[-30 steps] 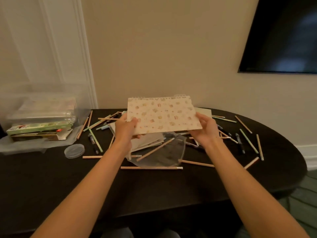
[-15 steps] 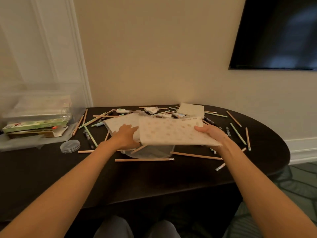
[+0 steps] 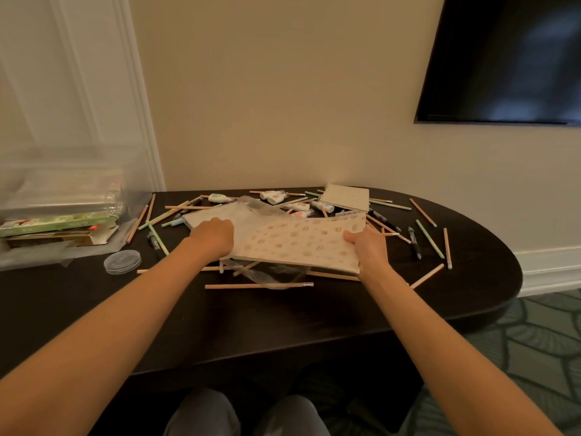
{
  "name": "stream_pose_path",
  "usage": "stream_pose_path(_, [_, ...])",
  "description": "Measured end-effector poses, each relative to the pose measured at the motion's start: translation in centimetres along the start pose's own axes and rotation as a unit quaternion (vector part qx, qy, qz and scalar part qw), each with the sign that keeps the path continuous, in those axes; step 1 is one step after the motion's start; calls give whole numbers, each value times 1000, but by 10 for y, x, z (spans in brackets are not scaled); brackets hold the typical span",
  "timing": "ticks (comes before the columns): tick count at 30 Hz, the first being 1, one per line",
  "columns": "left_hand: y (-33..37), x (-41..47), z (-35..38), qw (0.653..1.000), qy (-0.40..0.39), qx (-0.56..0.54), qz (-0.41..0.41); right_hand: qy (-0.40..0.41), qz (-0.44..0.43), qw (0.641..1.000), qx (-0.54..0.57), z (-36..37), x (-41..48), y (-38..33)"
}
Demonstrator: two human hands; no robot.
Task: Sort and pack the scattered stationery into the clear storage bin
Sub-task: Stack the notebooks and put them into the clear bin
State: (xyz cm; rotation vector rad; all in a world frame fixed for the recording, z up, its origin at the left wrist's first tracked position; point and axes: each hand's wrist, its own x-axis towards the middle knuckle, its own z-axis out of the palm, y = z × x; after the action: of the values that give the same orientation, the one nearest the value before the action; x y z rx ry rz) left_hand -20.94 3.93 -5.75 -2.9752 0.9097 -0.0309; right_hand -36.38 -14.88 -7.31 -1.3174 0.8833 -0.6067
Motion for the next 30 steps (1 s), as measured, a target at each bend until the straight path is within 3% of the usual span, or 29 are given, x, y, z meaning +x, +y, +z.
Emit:
stream_pose_path(7, [9, -8, 4, 996, 12, 84, 26, 67, -27, 994, 87, 44, -13, 27])
stream_pose_path(12, [6, -9, 1, 997, 22, 65, 45, -32, 17, 988, 150, 101, -29, 29])
stream_pose_path(16, [3, -6, 8, 999, 6, 23, 37, -108, 121, 971, 178, 113, -31, 28])
stream_pose_path(20, [7, 8, 12, 997, 60, -46, 33, -159, 155, 964, 149, 101, -26, 31])
stream_pose_path(24, [23, 34, 14, 983, 133, -84, 95, -193, 155, 956, 155, 99, -19, 30])
stream_pose_path(27, [33, 54, 15, 970, 192, -73, 130, -203, 160, 954, 155, 102, -12, 27])
stream_pose_path(30, [38, 68, 11, 970, 204, -74, 108, -204, 161, 955, 145, 110, -8, 27])
